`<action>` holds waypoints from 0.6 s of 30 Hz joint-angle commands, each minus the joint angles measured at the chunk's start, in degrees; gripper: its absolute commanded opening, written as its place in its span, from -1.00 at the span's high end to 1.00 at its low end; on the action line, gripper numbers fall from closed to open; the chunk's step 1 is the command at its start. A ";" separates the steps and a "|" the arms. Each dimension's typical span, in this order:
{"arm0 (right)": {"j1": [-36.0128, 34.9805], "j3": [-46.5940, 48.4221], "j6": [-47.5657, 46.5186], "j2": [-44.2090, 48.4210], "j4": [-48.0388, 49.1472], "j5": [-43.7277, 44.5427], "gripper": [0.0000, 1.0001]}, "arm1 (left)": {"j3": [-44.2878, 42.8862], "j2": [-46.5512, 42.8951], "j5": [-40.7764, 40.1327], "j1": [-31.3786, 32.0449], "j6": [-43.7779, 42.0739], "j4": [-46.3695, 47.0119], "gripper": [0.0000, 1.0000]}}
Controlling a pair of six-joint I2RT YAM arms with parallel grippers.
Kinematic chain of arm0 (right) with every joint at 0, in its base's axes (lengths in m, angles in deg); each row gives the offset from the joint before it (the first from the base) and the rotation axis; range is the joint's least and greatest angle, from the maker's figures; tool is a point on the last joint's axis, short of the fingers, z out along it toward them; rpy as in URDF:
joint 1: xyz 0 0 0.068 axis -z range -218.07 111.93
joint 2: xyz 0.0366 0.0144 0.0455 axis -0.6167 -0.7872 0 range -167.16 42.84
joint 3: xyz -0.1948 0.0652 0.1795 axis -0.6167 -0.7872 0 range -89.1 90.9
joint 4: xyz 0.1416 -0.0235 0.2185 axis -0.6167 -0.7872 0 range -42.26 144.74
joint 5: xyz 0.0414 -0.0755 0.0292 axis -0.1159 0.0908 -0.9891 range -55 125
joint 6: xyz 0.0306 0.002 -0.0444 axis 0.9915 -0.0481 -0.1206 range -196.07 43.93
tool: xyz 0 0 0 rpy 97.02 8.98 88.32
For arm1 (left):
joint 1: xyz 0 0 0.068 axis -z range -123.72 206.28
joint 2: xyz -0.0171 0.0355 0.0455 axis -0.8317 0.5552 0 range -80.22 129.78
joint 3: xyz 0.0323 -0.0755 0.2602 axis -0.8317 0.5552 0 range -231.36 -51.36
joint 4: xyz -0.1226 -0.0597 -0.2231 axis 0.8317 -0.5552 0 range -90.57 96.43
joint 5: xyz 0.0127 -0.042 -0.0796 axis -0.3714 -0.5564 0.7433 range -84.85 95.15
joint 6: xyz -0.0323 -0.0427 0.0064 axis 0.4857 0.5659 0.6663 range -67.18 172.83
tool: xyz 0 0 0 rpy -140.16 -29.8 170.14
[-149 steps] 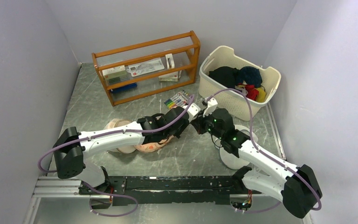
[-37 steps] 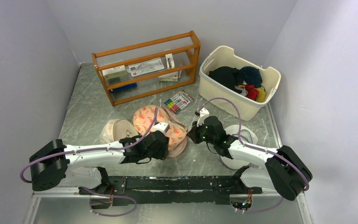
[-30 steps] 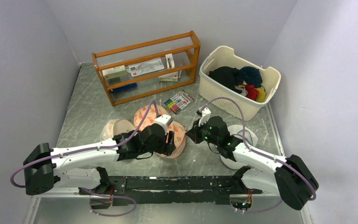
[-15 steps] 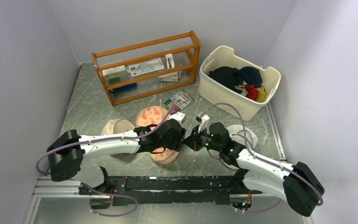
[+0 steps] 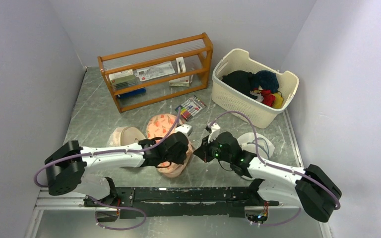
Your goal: Unzip the laundry bag and remove the bra
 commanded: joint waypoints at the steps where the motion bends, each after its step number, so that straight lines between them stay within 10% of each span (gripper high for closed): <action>1: 0.24 1.67 -1.45 -3.23 1.63 8.53 1.00 | 2.73 -2.71 -1.02 0.07 1.80 -1.01 0.70; 18: 6.91 10.49 -8.13 -24.04 12.60 5.34 1.00 | 16.15 -11.29 -1.70 0.80 9.59 -0.77 0.84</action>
